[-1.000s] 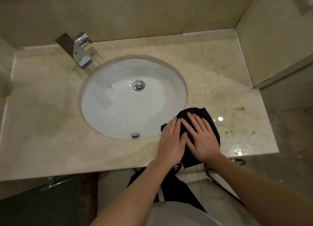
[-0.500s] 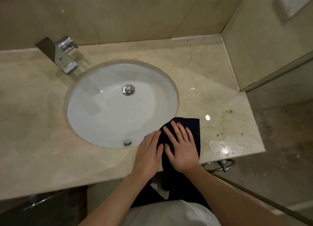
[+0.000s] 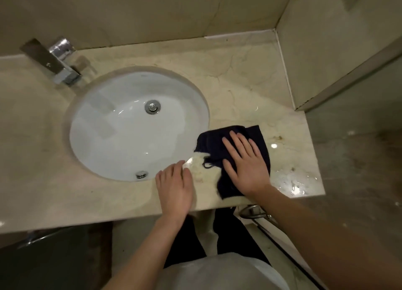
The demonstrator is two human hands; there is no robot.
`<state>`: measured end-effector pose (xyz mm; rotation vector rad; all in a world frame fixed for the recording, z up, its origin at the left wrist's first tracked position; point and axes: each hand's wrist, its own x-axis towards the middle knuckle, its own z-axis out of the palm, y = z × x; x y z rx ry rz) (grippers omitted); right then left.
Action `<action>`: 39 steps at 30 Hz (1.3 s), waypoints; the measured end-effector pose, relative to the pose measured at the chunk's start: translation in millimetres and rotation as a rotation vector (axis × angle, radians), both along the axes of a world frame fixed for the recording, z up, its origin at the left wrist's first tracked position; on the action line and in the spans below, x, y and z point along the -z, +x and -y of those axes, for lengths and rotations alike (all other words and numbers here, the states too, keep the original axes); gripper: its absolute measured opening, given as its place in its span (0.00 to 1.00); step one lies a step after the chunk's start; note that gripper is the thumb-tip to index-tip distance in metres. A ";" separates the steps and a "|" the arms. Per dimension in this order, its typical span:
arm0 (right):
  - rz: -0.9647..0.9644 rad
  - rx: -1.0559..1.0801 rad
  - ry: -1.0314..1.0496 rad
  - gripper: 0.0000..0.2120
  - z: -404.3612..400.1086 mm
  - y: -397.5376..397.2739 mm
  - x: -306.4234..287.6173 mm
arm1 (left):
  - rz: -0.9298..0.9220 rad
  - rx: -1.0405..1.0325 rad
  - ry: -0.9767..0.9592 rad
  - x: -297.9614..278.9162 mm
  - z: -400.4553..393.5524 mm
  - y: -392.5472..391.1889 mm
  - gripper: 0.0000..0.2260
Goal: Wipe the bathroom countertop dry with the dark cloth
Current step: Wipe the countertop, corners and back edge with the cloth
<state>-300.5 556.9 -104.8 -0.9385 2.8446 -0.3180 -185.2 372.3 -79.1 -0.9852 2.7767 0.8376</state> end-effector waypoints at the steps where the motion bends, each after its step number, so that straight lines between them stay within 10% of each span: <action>1: 0.005 -0.015 0.007 0.28 -20.6 -0.6 -0.5 | -0.004 -0.025 -0.004 2.1 -1.1 -1.0 0.25; 14: 0.005 0.301 0.050 0.29 -97.7 -0.4 -3.2 | 0.105 -0.027 -0.027 0.4 -14.9 -1.2 0.33; 30: 0.067 -0.311 -0.087 0.27 52.2 2.0 3.3 | 0.139 0.086 0.005 8.3 0.6 10.4 0.35; 39: 0.022 0.121 0.022 0.28 -69.0 -83.6 -1.8 | 0.141 0.050 0.009 3.9 -6.3 7.3 0.30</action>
